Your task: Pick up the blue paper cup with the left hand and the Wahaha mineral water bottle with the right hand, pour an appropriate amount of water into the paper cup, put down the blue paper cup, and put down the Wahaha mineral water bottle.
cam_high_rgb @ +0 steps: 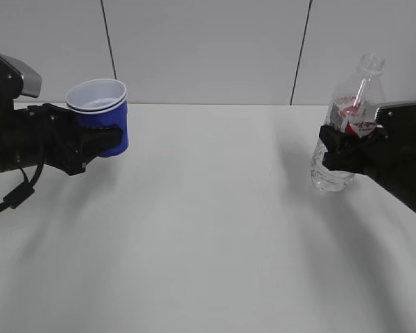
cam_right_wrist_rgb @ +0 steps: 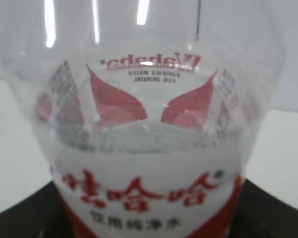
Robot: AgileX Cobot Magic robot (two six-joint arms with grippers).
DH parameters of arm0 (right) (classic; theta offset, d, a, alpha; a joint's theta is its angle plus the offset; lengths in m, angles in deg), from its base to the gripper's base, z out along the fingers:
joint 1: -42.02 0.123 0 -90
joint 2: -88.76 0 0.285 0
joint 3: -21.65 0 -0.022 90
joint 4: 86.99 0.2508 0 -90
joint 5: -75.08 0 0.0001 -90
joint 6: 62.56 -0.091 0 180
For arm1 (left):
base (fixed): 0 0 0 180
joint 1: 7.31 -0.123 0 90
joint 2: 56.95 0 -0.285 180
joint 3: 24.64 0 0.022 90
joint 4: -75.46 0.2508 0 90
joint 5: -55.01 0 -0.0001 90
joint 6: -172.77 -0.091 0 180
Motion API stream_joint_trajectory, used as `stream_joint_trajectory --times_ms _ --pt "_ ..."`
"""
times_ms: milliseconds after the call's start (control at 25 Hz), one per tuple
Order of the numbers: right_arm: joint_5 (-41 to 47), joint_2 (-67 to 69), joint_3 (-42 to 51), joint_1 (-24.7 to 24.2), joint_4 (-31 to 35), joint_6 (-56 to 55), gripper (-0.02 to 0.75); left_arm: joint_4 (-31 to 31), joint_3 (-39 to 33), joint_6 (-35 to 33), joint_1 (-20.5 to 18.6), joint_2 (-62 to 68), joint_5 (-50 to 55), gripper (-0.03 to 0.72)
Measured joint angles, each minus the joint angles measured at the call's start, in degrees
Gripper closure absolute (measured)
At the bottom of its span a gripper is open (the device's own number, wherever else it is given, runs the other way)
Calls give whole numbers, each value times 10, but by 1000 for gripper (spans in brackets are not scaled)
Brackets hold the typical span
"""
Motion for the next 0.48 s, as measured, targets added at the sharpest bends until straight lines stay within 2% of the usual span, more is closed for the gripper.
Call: stream_joint_trajectory --times_ms 320,480 --pt "2 -91 0 0 19 -4 304 -19 57 -16 2 125 -102 263" --pt "58 -131 -14 0 25 -4 304 16 88 -16 38 166 -125 263"
